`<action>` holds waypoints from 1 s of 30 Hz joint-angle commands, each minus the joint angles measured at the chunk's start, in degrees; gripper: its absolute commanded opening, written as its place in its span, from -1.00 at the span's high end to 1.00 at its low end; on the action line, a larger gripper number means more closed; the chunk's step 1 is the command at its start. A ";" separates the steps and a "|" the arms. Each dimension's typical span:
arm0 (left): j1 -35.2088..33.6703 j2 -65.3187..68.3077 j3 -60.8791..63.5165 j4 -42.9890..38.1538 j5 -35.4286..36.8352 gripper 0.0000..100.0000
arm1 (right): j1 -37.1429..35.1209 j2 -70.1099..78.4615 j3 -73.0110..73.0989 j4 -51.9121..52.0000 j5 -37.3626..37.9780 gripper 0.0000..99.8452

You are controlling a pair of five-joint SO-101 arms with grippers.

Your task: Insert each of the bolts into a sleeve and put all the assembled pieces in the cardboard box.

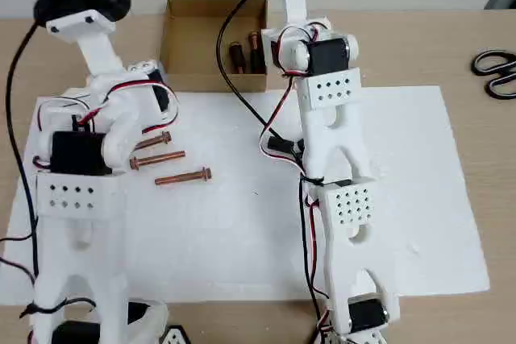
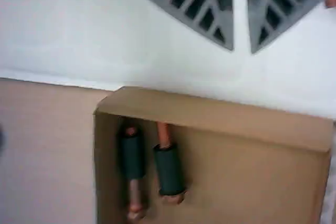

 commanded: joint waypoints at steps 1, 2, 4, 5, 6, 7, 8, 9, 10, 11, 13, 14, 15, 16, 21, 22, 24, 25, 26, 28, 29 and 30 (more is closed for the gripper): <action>-0.53 0.70 -1.98 3.69 -0.26 0.99 | 0.22 -2.24 -2.55 8.40 -0.97 0.65; -0.62 0.97 -1.98 4.66 -0.26 0.99 | 0.57 -3.03 -2.46 8.40 -0.97 0.66; -0.70 1.14 -1.98 5.98 -0.26 0.99 | 1.10 -5.41 -2.64 8.22 -0.97 0.75; -0.70 1.14 -1.98 6.68 -0.26 0.99 | 0.57 -7.08 -2.46 8.22 -0.97 0.80; -0.70 1.14 -1.98 7.38 -0.26 0.99 | -0.40 -8.13 -2.37 8.31 -0.88 0.85; -0.70 1.14 -1.98 7.74 -0.26 0.99 | -1.19 -9.27 -2.11 8.40 -0.62 0.89; -0.70 1.14 -1.98 7.91 -0.26 0.99 | -1.80 -9.80 -1.14 8.40 0.26 0.92; -0.70 1.14 -1.98 7.91 -0.26 0.99 | -2.33 -10.51 0.53 8.40 1.58 0.94; -0.70 1.14 -1.98 7.91 -0.26 0.99 | -3.03 -10.95 2.37 8.48 2.81 0.95; -0.70 1.14 -1.98 7.82 -0.26 0.99 | -3.74 -11.65 4.66 8.66 3.78 0.95; -0.70 1.14 -1.98 7.82 -0.26 0.99 | -4.70 -14.20 10.37 8.66 4.84 0.95; -0.70 1.14 -1.98 7.74 -0.35 0.99 | -4.79 -16.04 13.71 8.66 4.84 0.95; -0.70 1.14 -1.98 7.74 -0.44 0.99 | -5.23 -18.33 17.41 8.57 4.84 0.95; -0.70 1.14 -1.98 7.82 -0.44 0.99 | -5.41 -20.97 21.36 8.57 4.92 0.95; -0.70 0.79 1.10 7.47 -0.44 0.99 | -5.32 -34.42 42.64 8.22 12.75 0.95; -0.70 0.79 1.98 7.47 -0.44 0.99 | -5.23 -36.53 46.24 8.13 15.38 0.95; -0.79 0.70 3.38 7.47 -0.53 0.99 | -5.23 -39.87 51.60 7.87 19.69 0.95; -0.79 0.70 3.74 7.47 -0.44 0.99 | -5.23 -40.92 53.63 7.87 21.19 0.95; -0.79 0.70 3.91 7.47 -0.44 0.99 | -5.14 -41.63 55.03 7.78 22.24 0.95; -0.79 0.70 4.00 7.56 -0.35 0.99 | -5.14 -42.07 57.23 7.78 24.18 0.95; -0.79 0.70 4.00 7.47 -0.35 0.99 | -4.88 -41.98 58.29 7.78 25.76 0.95; -0.79 0.70 3.91 7.47 -0.35 0.99 | -4.79 -41.63 59.16 7.78 27.34 0.95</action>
